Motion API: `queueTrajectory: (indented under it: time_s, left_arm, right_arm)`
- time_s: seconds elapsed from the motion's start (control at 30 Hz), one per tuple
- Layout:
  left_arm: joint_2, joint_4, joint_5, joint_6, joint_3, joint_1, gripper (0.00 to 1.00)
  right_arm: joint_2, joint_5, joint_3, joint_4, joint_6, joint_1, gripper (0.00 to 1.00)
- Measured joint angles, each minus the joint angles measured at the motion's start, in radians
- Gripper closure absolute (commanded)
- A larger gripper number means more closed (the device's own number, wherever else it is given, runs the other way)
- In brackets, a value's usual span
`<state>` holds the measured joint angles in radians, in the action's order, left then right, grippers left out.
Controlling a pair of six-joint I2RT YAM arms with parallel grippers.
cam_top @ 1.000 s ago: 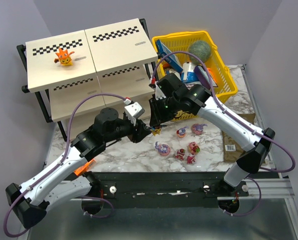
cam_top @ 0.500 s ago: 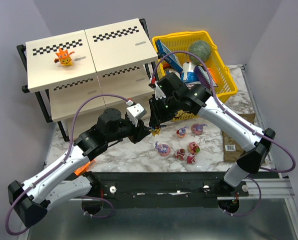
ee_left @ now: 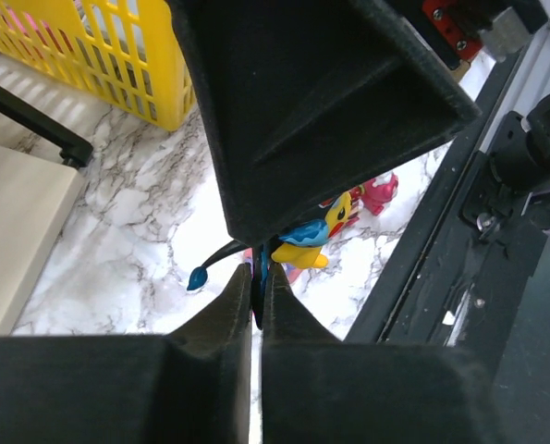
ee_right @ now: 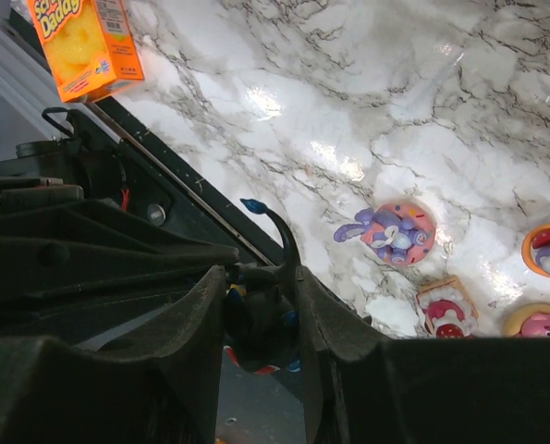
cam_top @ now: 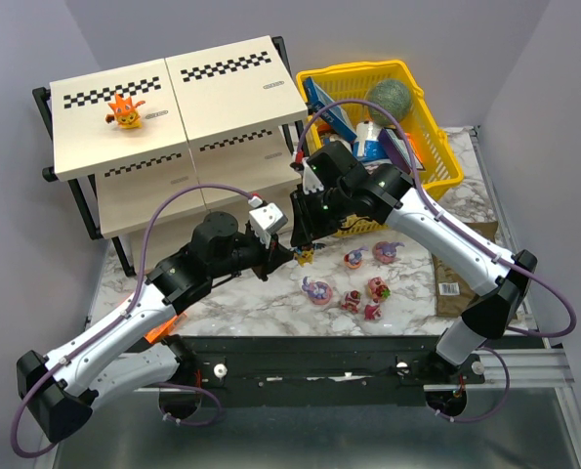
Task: Place and organize the plastic toys onto the shelf
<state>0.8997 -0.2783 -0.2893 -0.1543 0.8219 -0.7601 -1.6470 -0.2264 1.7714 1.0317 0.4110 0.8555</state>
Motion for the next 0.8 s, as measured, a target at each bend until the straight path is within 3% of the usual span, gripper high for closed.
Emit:
queueTrajectory:
  time_s: [0.2, 0.33, 0.53, 0.8]
  left_arm:
    - [0.0, 0.002, 0.0, 0.0, -0.002, -0.002, 1.0]
    - [0.0, 0.011, 0.0, 0.005, -0.002, -0.002, 1.0]
    - [-0.008, 0.014, 0.001, 0.03, -0.001, -0.003, 1.0]
    - [-0.012, -0.009, 0.002, 0.074, 0.033, -0.003, 1.0]
  right_arm:
    - [0.0, 0.001, -0.002, -0.001, 0.0, 0.0, 0.71]
    - [0.008, 0.008, -0.002, -0.003, 0.001, 0.0, 0.51]
    - [0.054, 0.038, -0.023, -0.036, 0.014, 0.0, 0.3]
    - [0.121, 0.111, -0.03, -0.097, 0.05, 0.0, 0.16]
